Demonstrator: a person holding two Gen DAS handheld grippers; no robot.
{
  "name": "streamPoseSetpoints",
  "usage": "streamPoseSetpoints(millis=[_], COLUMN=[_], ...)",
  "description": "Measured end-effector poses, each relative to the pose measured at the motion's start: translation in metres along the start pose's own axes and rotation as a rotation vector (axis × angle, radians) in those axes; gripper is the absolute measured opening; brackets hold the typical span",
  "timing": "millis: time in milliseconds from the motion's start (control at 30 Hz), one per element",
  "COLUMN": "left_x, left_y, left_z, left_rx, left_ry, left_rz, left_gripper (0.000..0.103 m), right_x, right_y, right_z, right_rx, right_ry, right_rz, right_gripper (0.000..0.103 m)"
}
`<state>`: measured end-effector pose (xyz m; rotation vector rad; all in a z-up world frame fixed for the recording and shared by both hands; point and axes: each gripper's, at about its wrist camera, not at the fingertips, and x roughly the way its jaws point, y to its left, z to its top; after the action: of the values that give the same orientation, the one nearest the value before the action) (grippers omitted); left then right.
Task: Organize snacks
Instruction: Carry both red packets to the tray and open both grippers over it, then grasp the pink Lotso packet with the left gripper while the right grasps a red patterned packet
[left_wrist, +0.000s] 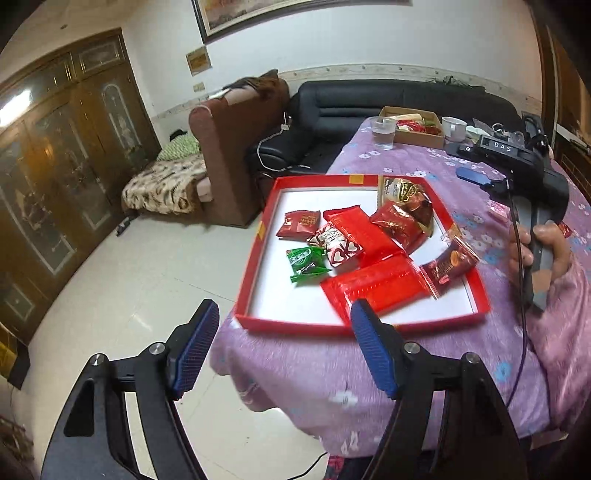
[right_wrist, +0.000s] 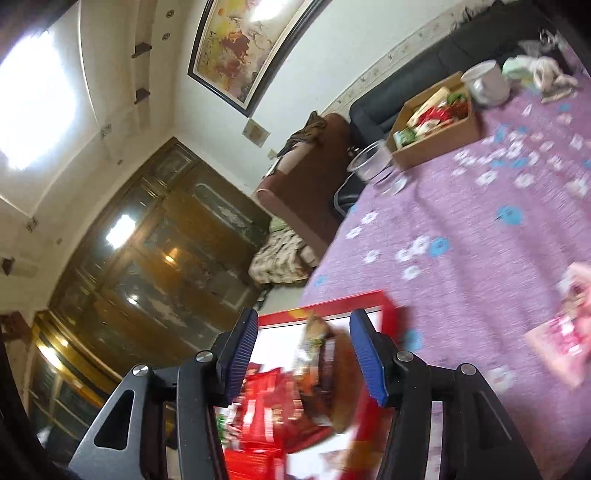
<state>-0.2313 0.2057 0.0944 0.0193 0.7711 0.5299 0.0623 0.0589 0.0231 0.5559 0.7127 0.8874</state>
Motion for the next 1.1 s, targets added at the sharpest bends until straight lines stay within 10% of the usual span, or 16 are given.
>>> streamPoseSetpoints(millis=[1100], left_x=[-0.027], left_y=[-0.069], left_z=[-0.008], left_rx=[0.167], left_ry=[-0.034], left_rz=[-0.109], left_gripper=[0.074], right_x=[-0.072], right_y=[-0.060], right_z=[0.021], right_rx=[0.035], right_ry=[-0.028], right_rz=[-0.161], right_gripper=[0.059])
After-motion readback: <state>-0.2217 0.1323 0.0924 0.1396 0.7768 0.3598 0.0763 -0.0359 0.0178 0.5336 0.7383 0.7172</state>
